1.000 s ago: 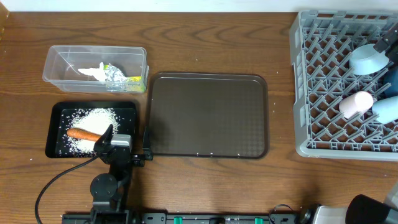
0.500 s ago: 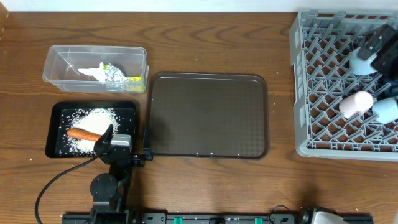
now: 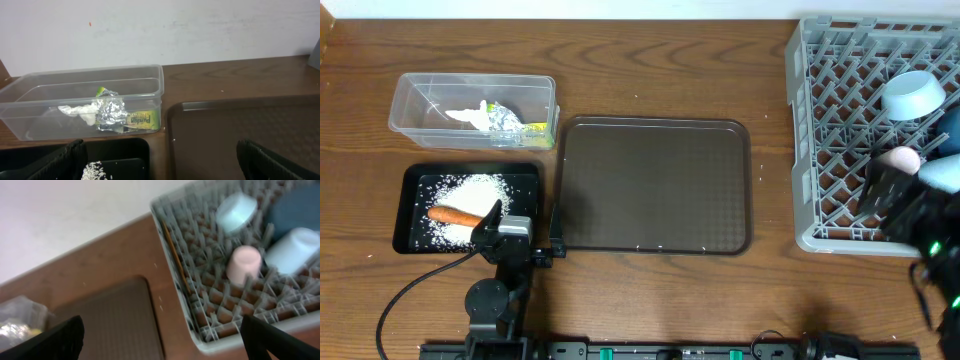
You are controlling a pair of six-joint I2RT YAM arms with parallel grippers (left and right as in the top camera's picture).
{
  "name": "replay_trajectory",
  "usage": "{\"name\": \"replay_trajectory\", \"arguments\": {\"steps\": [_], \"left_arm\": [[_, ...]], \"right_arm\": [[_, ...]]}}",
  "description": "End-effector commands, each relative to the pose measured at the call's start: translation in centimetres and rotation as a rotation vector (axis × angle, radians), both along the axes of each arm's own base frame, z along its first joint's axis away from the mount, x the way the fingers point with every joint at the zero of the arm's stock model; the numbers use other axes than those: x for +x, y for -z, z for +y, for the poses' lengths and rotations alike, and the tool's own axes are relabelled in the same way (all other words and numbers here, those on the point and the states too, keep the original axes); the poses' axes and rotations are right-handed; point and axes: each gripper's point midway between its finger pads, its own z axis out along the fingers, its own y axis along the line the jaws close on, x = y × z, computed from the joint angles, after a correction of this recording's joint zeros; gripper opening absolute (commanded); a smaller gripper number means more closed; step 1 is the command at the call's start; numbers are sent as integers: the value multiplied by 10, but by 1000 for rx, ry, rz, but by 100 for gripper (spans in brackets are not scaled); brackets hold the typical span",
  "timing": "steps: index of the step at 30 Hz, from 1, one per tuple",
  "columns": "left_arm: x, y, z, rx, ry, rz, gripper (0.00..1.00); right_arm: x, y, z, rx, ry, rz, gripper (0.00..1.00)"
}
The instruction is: Sort waste into correct bins and load items into the dishwasher rack
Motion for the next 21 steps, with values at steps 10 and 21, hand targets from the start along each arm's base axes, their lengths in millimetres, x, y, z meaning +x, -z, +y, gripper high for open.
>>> {"name": "replay_trajectory", "arguments": {"steps": [10,21], "left_arm": [[-1,15,-2,5,11,46,98],[-1,15,-2,5,11,46,98]], "right_arm": [[-7,44,29,-268,-226,-400,99],[23,116,53,-279,-301,-658,99]]}}
